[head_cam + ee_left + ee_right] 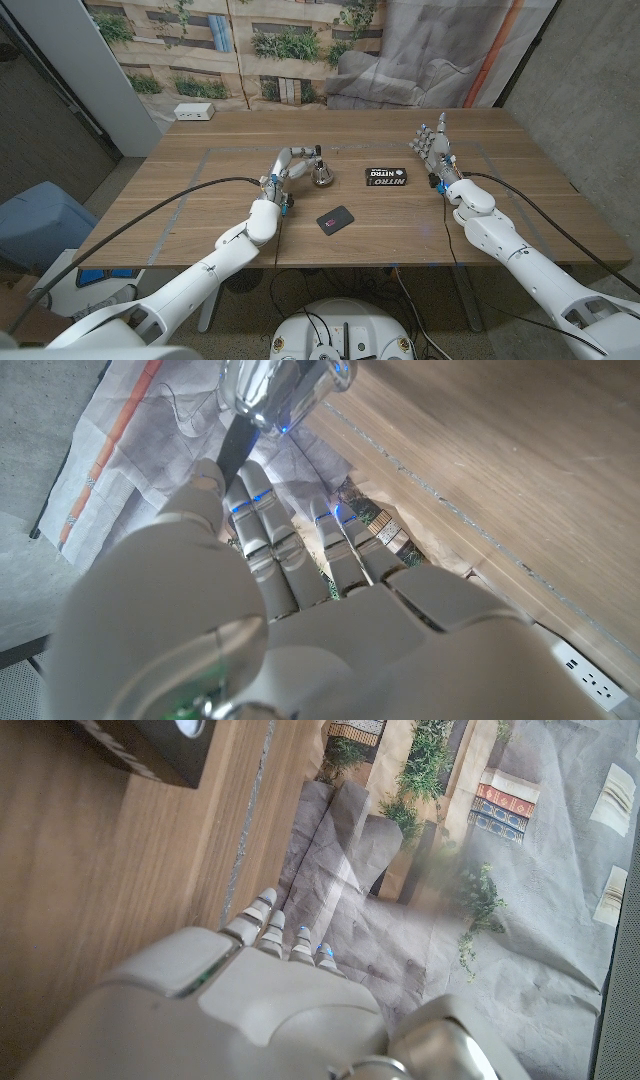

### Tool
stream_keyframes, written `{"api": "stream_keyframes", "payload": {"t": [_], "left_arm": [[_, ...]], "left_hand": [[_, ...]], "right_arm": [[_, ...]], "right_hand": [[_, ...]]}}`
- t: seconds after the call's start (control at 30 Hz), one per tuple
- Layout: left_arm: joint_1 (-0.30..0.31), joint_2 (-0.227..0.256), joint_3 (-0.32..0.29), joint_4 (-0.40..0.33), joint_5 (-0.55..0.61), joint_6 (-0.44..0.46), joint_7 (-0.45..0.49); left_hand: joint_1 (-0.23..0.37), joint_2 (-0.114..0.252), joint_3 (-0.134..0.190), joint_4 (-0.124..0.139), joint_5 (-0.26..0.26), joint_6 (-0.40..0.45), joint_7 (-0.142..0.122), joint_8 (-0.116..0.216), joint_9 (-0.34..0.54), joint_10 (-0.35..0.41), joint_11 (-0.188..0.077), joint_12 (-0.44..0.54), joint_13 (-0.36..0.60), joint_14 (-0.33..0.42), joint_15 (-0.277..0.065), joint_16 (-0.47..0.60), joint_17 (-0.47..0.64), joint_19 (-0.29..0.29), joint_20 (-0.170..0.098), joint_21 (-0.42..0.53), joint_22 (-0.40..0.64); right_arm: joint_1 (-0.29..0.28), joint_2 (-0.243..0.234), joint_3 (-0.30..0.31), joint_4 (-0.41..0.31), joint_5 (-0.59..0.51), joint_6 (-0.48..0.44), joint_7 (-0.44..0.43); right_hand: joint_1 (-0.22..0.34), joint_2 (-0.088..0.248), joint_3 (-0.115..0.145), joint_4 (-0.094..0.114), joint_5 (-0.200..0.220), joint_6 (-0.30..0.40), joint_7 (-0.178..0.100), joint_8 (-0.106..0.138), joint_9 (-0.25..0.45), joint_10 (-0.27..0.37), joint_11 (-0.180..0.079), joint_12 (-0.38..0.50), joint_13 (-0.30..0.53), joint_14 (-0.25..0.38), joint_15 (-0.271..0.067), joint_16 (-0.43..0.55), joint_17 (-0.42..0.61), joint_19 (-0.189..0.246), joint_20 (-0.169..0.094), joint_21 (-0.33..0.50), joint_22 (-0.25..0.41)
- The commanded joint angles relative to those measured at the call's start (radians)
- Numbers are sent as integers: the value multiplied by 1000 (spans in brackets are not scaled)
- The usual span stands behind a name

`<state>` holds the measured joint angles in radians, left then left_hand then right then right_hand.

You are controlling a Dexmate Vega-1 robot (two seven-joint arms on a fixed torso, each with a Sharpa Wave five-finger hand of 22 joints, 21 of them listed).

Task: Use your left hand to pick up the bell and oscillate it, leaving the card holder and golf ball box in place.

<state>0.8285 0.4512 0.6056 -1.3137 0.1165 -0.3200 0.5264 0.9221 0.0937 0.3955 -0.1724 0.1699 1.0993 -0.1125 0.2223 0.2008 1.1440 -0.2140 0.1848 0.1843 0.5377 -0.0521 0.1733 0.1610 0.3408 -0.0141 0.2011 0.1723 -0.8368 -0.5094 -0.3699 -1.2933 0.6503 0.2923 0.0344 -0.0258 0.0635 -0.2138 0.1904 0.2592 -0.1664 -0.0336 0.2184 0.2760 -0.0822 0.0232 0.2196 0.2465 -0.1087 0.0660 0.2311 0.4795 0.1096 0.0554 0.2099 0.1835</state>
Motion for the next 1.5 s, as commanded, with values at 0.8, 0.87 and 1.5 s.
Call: {"api": "stream_keyframes", "payload": {"t": [0.8, 0.87, 1.5], "left_arm": [[-11, -3, 26, 32, 11, 28, 1], [-9, 0, 26, 28, 10, 36, -1], [-3, 19, 20, 13, 14, 37, 10]], "left_hand": [[3, 1, 3, 1, 5, 30, 30, 5, 11, -21, -1, -3, 6, 1, -112, 1, 1, -6, 1, -3, 3], [2, 0, 2, 2, 5, 27, 32, 4, 11, -23, -1, -2, 6, 0, -111, 1, 1, -6, 0, -3, 3], [-14, -31, -17, 3, 9, -78, 21, -33, 4, -137, 9, -9, 7, -8, -95, -1, 0, -18, 10, -5, 3]], "right_arm": [[0, 0, 0, 0, 0, 0, 0], [0, 0, 0, 0, 0, 0, 0], [0, 0, 0, 1, 0, 1, 0]], "right_hand": [[3, 97, -6, -1, 7, -8, 0, 6, 3, -5, 1, 5, 3, -4, 0, 3, 4, 7, -1, 5, 3], [3, 97, -6, -1, 7, -8, -1, 6, 3, -4, -3, 5, 3, -4, 0, 3, 4, 7, -1, 5, 3], [3, 97, -6, -1, 7, -8, 0, 6, 3, -5, 1, 5, 3, -3, -1, 4, 4, 7, -1, 5, 3]]}}
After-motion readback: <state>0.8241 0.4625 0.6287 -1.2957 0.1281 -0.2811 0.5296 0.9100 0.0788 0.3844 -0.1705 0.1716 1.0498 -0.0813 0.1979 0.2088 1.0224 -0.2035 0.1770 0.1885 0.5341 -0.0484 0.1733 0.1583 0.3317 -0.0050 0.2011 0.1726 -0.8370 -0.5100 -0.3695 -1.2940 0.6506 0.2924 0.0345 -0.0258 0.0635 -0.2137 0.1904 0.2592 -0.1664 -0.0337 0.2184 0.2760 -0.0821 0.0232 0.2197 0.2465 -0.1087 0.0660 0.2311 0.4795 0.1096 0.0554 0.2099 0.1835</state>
